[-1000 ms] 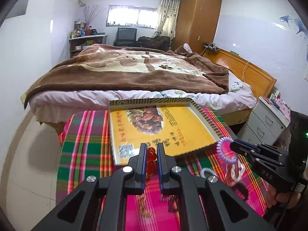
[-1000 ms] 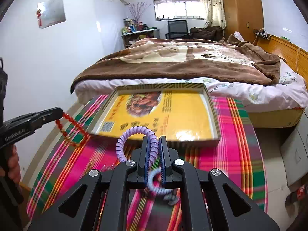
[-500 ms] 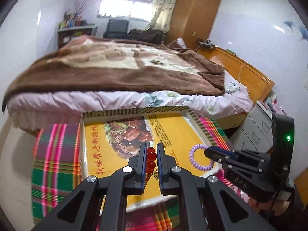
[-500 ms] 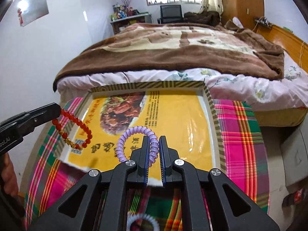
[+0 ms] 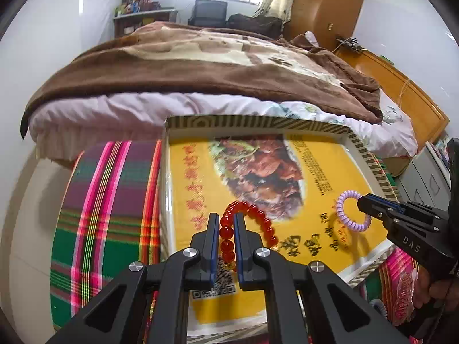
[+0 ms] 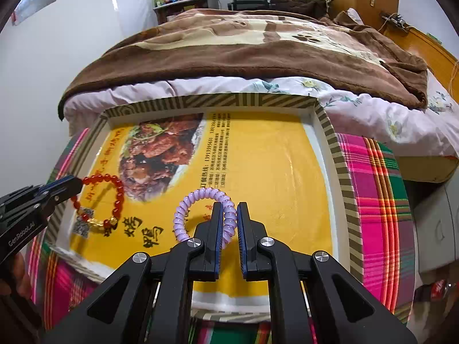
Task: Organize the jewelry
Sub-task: 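Carry both held bracelets over the yellow box lid tray, then open both tools to drop the bracelets into the tray, then move the right tool to the light blue coil bracelet and grasp it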
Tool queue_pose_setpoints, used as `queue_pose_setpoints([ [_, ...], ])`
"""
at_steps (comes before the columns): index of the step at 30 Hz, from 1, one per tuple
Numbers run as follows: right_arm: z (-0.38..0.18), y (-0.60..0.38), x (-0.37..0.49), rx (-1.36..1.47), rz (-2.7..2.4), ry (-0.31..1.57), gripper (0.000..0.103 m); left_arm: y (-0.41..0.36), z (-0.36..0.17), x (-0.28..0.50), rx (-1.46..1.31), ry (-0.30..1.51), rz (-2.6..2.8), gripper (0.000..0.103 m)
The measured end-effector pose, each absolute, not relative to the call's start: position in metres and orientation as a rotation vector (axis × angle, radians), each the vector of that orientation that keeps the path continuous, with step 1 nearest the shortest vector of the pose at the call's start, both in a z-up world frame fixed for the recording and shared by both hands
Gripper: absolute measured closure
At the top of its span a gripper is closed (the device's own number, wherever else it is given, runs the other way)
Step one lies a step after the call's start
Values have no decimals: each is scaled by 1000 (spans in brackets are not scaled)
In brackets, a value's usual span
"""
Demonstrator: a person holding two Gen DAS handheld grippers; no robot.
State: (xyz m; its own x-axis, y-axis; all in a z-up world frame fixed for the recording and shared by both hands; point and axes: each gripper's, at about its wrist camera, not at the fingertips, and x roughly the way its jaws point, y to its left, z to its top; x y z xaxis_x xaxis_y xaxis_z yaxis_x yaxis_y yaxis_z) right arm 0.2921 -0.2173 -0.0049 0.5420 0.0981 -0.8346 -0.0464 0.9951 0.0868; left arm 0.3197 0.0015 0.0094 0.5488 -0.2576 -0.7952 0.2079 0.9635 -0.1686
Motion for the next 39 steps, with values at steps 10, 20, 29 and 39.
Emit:
queue_pose_setpoints([
  [10, -13, -212, 297, 45, 79, 1022, 93, 9, 2, 320, -64, 970, -243, 76],
  [20, 10, -224, 274, 46, 81, 972, 69, 11, 21, 294, -55, 928, -267, 40],
  [29, 31, -246, 223, 74, 107, 915, 69, 20, 39, 247, -51, 879, -302, 38],
  [39, 14, -226, 150, 2, 302, 967, 69, 29, 41, 176, -56, 851, -337, 33],
])
